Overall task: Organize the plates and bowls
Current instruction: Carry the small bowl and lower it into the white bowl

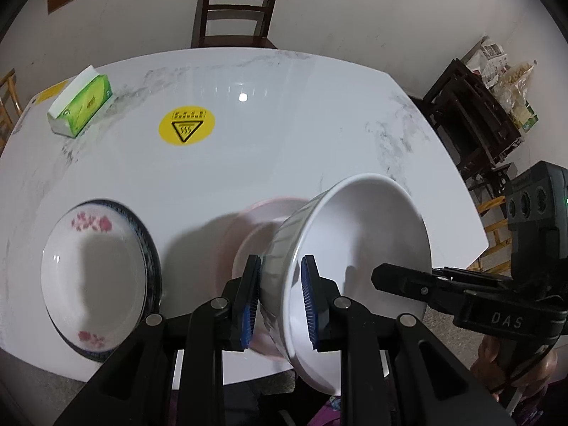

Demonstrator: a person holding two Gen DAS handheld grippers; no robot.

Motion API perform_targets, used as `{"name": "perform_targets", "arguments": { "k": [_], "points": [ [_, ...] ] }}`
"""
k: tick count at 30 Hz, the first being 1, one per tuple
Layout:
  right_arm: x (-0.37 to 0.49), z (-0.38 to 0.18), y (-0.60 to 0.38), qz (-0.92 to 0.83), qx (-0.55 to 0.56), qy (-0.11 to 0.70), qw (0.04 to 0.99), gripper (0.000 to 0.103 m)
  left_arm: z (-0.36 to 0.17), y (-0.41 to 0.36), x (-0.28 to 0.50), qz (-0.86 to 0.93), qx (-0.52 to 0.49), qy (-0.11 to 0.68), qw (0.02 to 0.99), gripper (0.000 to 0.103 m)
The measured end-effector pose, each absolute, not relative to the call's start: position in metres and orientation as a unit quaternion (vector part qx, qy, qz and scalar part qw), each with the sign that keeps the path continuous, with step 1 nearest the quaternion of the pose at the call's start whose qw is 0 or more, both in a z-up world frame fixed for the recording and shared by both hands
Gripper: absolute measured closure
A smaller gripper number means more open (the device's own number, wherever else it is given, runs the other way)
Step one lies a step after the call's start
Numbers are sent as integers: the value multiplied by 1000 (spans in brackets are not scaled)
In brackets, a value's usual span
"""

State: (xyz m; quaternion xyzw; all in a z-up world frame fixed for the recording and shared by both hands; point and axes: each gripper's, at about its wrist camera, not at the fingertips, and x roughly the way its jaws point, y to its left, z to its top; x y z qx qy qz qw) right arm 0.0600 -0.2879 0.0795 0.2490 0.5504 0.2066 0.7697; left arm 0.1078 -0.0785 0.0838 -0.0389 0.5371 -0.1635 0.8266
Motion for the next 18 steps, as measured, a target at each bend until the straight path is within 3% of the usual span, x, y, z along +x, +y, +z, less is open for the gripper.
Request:
{"name": "perform_targets", "arguments": {
  "k": [18],
  "points": [
    [54, 66, -290, 193, 249, 564, 763, 87, 64, -95, 97, -142, 23, 522, 841, 82]
  ]
}}
